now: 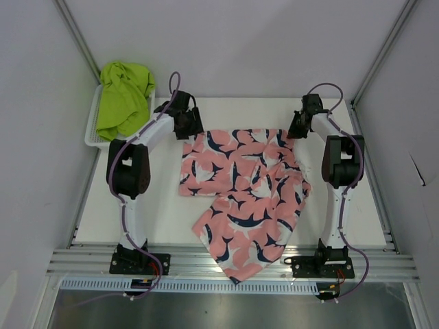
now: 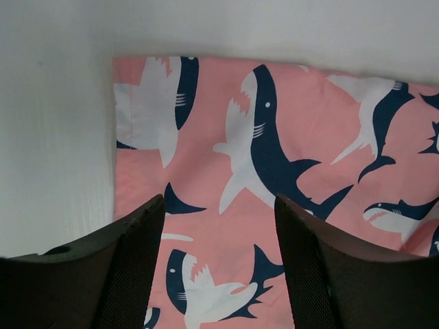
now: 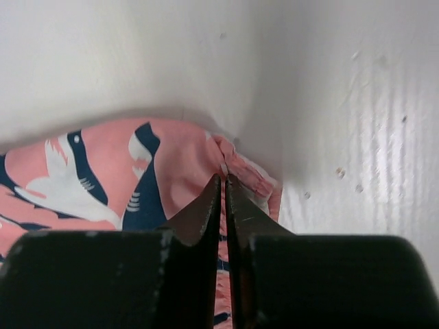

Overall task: Fold and stack the shorts
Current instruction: Flatten the shorts out

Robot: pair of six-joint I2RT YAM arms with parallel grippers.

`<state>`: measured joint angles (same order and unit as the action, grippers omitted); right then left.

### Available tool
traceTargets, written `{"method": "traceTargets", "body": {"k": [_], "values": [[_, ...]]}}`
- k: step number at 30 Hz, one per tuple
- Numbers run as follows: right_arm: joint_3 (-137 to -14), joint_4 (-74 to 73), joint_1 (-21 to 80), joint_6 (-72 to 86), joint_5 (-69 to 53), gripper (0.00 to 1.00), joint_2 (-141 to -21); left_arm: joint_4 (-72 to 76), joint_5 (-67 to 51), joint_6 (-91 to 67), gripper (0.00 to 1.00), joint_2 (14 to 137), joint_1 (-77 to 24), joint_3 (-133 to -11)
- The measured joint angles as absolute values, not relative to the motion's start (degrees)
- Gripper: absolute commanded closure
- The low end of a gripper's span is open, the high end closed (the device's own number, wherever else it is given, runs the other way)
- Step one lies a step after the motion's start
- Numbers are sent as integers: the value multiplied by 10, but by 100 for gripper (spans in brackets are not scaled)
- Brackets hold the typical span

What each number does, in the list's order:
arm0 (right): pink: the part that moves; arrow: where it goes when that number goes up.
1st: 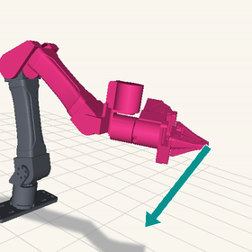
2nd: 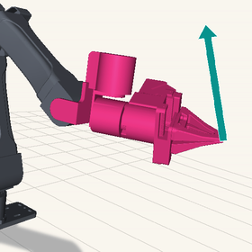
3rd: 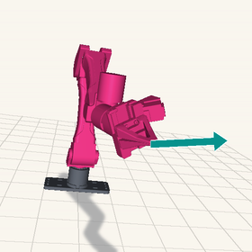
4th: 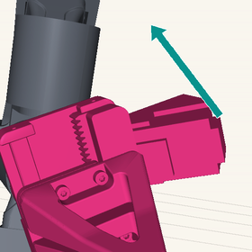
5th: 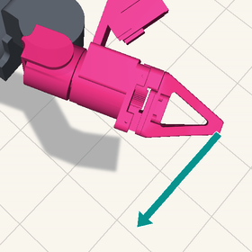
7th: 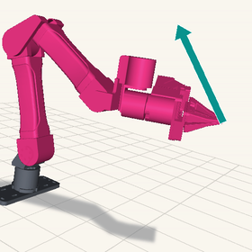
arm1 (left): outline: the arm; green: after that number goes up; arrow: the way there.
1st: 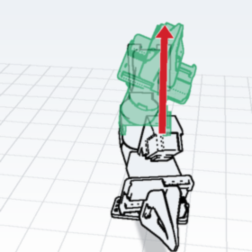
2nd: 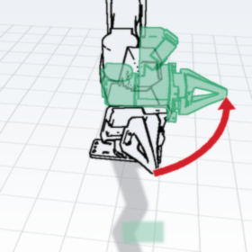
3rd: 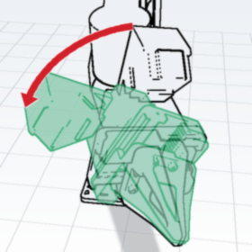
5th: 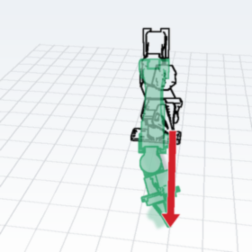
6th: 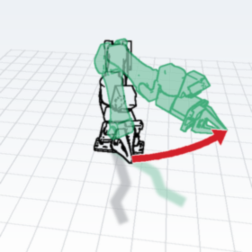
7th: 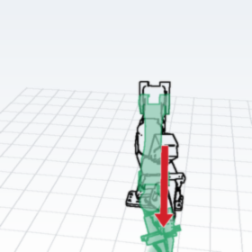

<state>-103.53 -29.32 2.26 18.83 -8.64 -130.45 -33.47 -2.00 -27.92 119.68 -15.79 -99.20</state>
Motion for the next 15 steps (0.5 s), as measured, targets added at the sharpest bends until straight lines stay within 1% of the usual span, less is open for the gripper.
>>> {"method": "traceTargets", "body": {"k": [4, 7, 9, 10, 11, 12, 13, 14, 15], "values": [[-1094, -303, 16, 200, -72, 90, -1348, -322, -22, -279, 33, 1197, -161, -968], [-1173, -330, 16, 208, -65, 89, -1392, -317, -22, -279, 33, 1196, -162, -950], [-1264, -359, 16, 209, -60, 84, -1440, -311, -21, -279, 33, 1192, -162, -933], [-1281, -362, 16, 209, -59, 84, -1450, -309, -21, -279, 33, 1185, -163, -921], [-1305, -372, 16, 209, -58, 74, -1463, -307, -19, -279, 33, 1175, -164, -906], [-1323, -377, 16, 212, -58, 67, -1473, -310, -19, -279, 33, 1166, -166, -896], [-1328, -381, 16, 213, -60, 63, -1475, -306, -16, -279, 33, 1150, -171, -881], [-1327, -383, 16, 213, -60, 55, -1474, -306, -14, -279, 33, 1131, -178, -865], [-1319, -383, 16, 215, -61, 53, -1469, -305, -11, -279, 32, 1109, -187, -847]]}}
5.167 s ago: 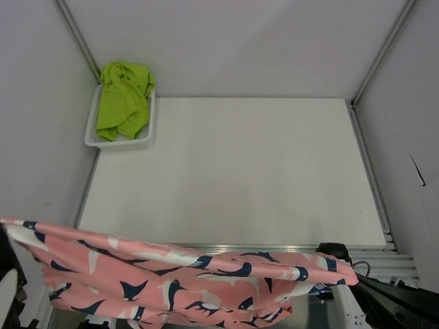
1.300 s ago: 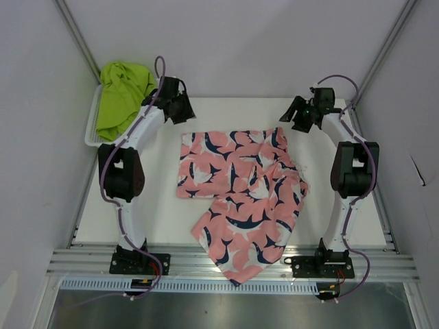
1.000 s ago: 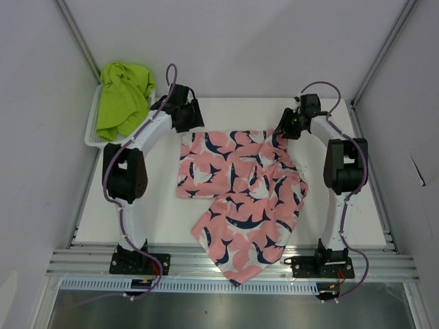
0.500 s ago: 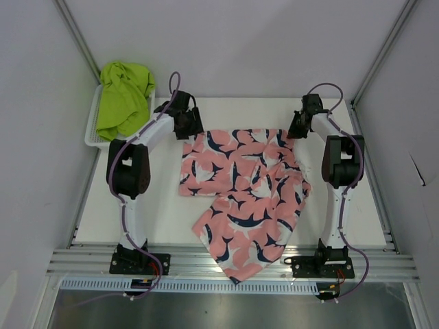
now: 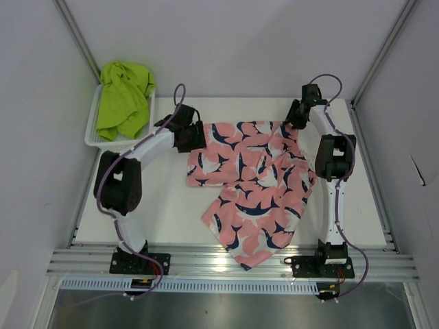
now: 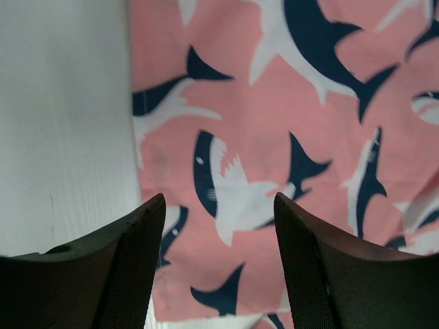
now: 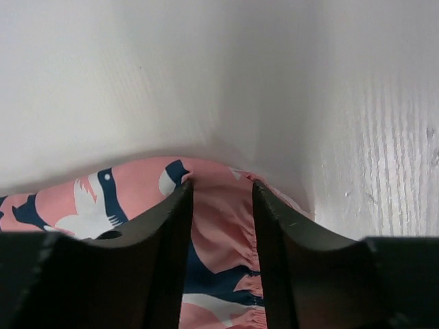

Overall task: Fold and stack the shorts
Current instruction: Flatten the shorts out

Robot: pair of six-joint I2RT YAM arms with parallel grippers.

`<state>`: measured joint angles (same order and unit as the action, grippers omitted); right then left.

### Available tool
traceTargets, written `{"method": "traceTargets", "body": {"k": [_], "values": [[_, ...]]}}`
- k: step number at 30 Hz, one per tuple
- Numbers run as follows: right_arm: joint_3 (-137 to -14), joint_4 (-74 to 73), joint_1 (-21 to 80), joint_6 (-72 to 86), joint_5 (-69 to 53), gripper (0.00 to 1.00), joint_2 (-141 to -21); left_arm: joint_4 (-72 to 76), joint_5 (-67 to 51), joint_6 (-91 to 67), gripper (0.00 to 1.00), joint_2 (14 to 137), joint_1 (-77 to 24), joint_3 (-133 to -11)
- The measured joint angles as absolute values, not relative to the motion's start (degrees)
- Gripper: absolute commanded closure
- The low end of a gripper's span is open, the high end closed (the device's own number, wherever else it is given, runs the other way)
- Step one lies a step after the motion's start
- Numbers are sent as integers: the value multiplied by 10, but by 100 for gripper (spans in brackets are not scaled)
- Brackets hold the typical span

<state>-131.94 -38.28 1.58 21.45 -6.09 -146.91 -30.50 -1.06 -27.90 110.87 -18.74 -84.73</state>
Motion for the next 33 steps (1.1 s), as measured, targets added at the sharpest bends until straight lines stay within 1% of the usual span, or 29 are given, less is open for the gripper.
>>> {"method": "traceTargets", "body": {"k": [3, 5, 6, 7, 8, 16, 20, 22, 27, 33], "values": [[-1230, -361, 16, 214, -68, 49, -1414, -286, 6, -281, 32, 1022, -231, -783], [-1150, -356, 15, 215, -71, 43, -1358, -274, 11, -285, 32, 969, -259, -744], [-1109, -352, 15, 216, -74, 42, -1326, -261, 12, -289, 32, 938, -275, -720], [-1068, -345, 15, 215, -79, 38, -1290, -253, 12, -293, 32, 910, -287, -695], [-1033, -346, 16, 215, -81, 37, -1255, -239, 14, -300, 31, 875, -296, -660], [-847, -313, 52, 204, -69, 35, -1016, -204, 31, -346, 29, 762, -325, -501], [-756, -301, 54, 205, -69, 36, -956, -178, 31, -382, 28, 710, -326, -421], [-712, -294, 50, 206, -68, 36, -936, -165, 32, -400, 26, 685, -326, -385], [-628, -282, 41, 214, -71, 36, -884, -138, 39, -432, 23, 686, -326, -371], [-570, -247, 38, 229, -77, 36, -814, -117, 39, -462, 24, 763, -326, -394]]}}
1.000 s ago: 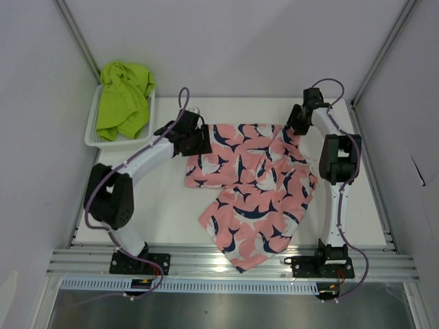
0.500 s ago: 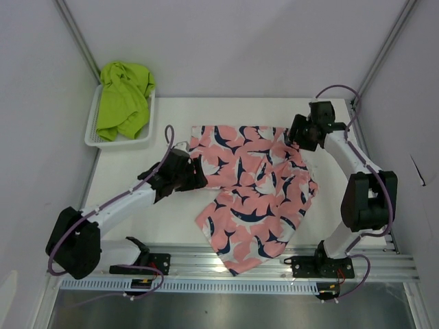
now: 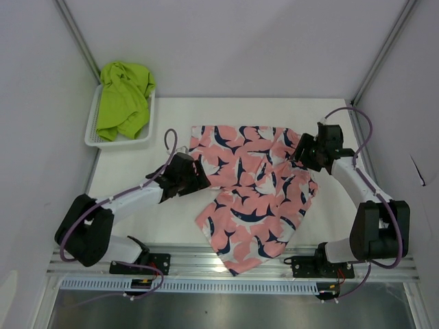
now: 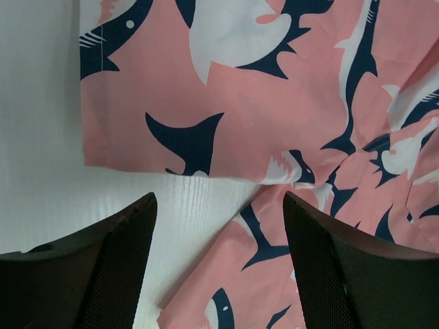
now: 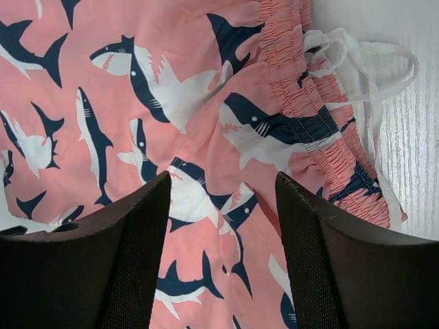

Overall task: Fold and stack the shorts
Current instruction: Flatten the shorts out

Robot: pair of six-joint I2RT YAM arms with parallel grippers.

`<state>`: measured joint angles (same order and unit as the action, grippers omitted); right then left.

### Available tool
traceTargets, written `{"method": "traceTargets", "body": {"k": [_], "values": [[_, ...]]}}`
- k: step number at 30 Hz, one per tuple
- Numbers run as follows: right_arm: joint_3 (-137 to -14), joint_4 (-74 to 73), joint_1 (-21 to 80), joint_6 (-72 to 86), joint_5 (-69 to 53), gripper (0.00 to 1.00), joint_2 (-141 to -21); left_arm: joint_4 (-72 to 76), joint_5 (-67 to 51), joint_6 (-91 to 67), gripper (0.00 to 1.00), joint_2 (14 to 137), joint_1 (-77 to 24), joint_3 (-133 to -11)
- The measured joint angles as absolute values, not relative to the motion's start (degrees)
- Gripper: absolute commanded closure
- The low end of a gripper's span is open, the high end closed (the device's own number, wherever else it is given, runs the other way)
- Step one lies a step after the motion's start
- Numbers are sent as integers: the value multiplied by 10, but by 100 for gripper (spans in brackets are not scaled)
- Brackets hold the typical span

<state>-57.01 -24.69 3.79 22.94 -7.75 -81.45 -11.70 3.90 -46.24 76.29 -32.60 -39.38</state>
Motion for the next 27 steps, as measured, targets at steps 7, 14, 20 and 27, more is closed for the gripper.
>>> {"method": "traceTargets", "body": {"k": [7, 14, 20, 27], "values": [[-542, -221, 36, 235, -80, 36, -803, -100, 39, -502, 36, 851, -326, -422], [-513, -205, 32, 239, -85, 36, -795, -96, 64, -525, 87, 880, -324, -430], [-499, -194, 32, 240, -91, 36, -788, -102, 88, -499, 100, 911, -295, -485], [-492, -190, 30, 240, -91, 38, -780, -127, 84, -461, 100, 976, -195, -562]]}}
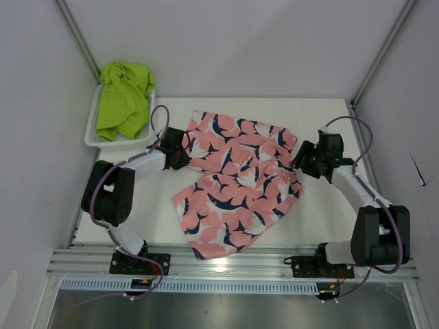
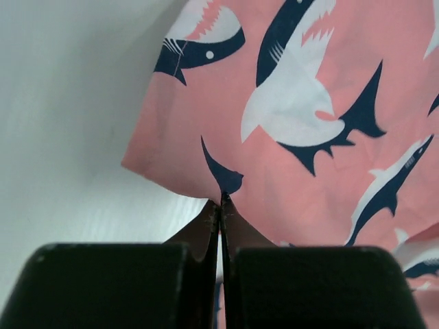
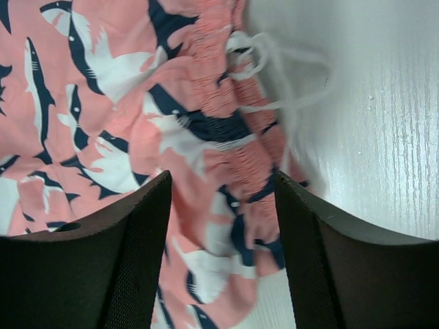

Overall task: Fold and stack the shorts
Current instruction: Flatten the shorts out

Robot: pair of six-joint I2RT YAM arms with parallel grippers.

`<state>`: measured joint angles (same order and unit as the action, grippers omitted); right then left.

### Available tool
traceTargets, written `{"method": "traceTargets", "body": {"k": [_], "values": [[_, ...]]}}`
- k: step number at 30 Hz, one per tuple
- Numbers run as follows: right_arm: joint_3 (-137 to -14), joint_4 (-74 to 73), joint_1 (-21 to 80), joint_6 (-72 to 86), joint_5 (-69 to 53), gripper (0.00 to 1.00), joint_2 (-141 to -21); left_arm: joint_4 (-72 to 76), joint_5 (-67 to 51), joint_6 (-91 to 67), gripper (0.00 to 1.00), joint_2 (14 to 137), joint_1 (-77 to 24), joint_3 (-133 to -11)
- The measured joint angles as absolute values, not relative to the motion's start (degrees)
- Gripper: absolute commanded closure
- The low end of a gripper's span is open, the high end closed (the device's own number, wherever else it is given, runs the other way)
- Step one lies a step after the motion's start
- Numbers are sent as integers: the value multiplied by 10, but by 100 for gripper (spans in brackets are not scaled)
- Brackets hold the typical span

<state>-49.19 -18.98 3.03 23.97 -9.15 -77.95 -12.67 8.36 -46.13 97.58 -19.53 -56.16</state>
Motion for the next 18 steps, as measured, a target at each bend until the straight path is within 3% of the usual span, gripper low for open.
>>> {"method": "traceTargets", "body": {"k": [8, 14, 17, 18], "values": [[-492, -182, 29, 239, -115, 41, -808, -199, 88, -404, 100, 1092, -149, -780], [-488, -180, 49, 233, -156, 41, -832, -221, 82, -382, 97, 1140, -143, -858], [-467, -155, 53, 233, -207, 42, -832, -242, 72, -369, 74, 1166, -133, -897], [-458, -149, 53, 233, -223, 43, -832, -249, 69, -366, 56, 1174, -128, -910]]}}
